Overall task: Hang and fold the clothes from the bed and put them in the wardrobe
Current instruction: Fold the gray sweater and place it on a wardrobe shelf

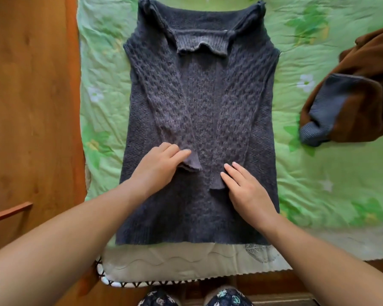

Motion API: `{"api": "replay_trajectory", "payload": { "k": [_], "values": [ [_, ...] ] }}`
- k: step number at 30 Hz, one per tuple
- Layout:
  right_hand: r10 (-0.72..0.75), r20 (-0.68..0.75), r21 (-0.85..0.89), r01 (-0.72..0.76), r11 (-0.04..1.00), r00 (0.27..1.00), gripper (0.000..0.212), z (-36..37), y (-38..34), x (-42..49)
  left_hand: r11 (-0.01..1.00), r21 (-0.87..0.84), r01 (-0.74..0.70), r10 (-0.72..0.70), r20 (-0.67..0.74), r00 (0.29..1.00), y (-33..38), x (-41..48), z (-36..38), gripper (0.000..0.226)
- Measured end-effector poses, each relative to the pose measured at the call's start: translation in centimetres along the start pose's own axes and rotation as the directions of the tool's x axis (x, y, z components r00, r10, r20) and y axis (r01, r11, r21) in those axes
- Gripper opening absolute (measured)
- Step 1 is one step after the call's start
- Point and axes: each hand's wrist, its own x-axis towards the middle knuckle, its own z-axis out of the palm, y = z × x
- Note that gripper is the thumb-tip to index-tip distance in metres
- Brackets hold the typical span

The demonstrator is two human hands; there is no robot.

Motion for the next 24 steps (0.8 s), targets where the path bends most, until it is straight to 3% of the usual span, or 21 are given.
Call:
{"api": "replay_trajectory", "payload": {
  "k": [4, 7, 9, 11, 13, 16, 20, 24],
  "values": [
    [0.015, -0.054, 0.071, -0.011, 0.997, 0.998, 0.040, -0.3, 0.1, -0.1, 0.993, 0.040, -0.113, 0.113, 0.008, 0.994, -0.8, -3.7, 0.2, 0.021],
    [-0.060, 0.001, -0.008, 0.060, 0.998, 0.998, 0.039, -0.3, 0.5, -0.7, 0.992, 0.084, -0.099, 0.094, 0.062, 0.994, -1.1, -5.4, 0.9, 0.023],
    [-0.062, 0.188, -0.085, 0.079, 0.993, 0.980, 0.062, -0.2, 0.5, -1.5, 0.989, 0.128, -0.069, 0.057, 0.096, 0.994, -0.7, -6.4, 1.7, 0.046],
    [-0.059, 0.356, -0.135, 0.114, 0.984, 0.933, 0.095, -0.1, 0.4, -2.6, 0.987, 0.159, -0.039, 0.006, 0.203, 0.979, 0.4, -7.9, 2.6, 0.089],
    [-0.104, 0.441, -0.150, 0.187, 0.971, 0.892, 0.116, 0.0, 0.1, -4.0, 0.984, 0.175, -0.040, -0.016, 0.307, 0.951, 1.6, -10.0, 3.5, 0.122],
    [-0.145, 0.496, -0.156, 0.252, 0.955, 0.856, 0.128, 0.2, -0.1, -5.9, 0.981, 0.172, -0.090, 0.021, 0.370, 0.929, 2.9, -12.9, 4.8, 0.140],
    [-0.175, 0.483, -0.167, 0.287, 0.943, 0.858, 0.103, 0.5, -0.6, -8.3, 0.984, 0.155, -0.092, 0.036, 0.333, 0.942, 3.4, -15.3, 5.4, 0.123],
    [-0.253, 0.405, -0.221, 0.362, 0.906, 0.879, 0.056, -0.3, 0.4, -8.9, 0.972, 0.161, -0.168, 0.117, 0.287, 0.951, 2.4, -16.9, 4.7, 0.072]
  ]
}}
